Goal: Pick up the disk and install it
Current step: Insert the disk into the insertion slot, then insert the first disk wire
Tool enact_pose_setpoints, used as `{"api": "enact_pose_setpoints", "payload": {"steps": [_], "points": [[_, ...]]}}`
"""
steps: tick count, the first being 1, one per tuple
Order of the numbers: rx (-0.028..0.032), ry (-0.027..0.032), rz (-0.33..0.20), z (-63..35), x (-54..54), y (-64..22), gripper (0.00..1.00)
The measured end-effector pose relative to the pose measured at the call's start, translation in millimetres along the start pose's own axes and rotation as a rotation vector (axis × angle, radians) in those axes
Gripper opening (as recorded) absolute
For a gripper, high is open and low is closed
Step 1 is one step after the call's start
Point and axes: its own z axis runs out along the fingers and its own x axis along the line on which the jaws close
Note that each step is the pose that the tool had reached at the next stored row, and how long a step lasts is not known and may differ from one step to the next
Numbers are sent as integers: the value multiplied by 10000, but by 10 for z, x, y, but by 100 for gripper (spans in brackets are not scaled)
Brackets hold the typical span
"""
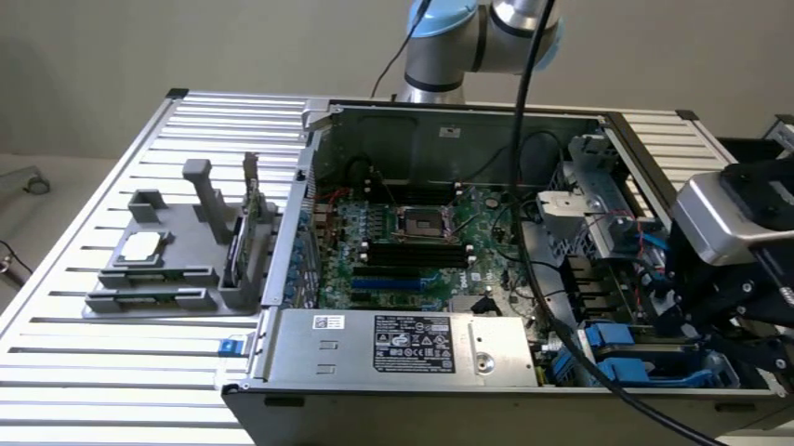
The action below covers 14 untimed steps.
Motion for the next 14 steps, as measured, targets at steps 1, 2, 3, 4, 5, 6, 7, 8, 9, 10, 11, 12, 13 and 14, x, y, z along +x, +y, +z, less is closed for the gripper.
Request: {"api": "enact_pose_setpoints", "payload": {"steps": [1, 2, 3, 4, 5, 6, 7, 8, 9, 10, 11, 12, 13, 14], "points": [[-4, 1, -2, -46, -4, 0, 11], [-6, 1, -3, -92, -9, 0, 11], [-8, -1, -4, -136, -14, 0, 11], [-10, 3, -4, -176, -18, 0, 11], [-10, 1, -4, -201, -20, 0, 11], [-10, 1, -4, -212, -21, 0, 11], [-10, -1, -8, -212, -21, 0, 11], [-10, -3, -8, -212, -21, 0, 11], [-10, -2, -7, -212, -21, 0, 11], [-10, -2, -7, -213, -21, 0, 11], [-10, 0, -7, -213, -21, 0, 11], [-10, -1, -7, -213, -21, 0, 11], [-10, -1, -7, -213, -21, 0, 11], [-10, -1, -7, -213, -21, 0, 11]]}}
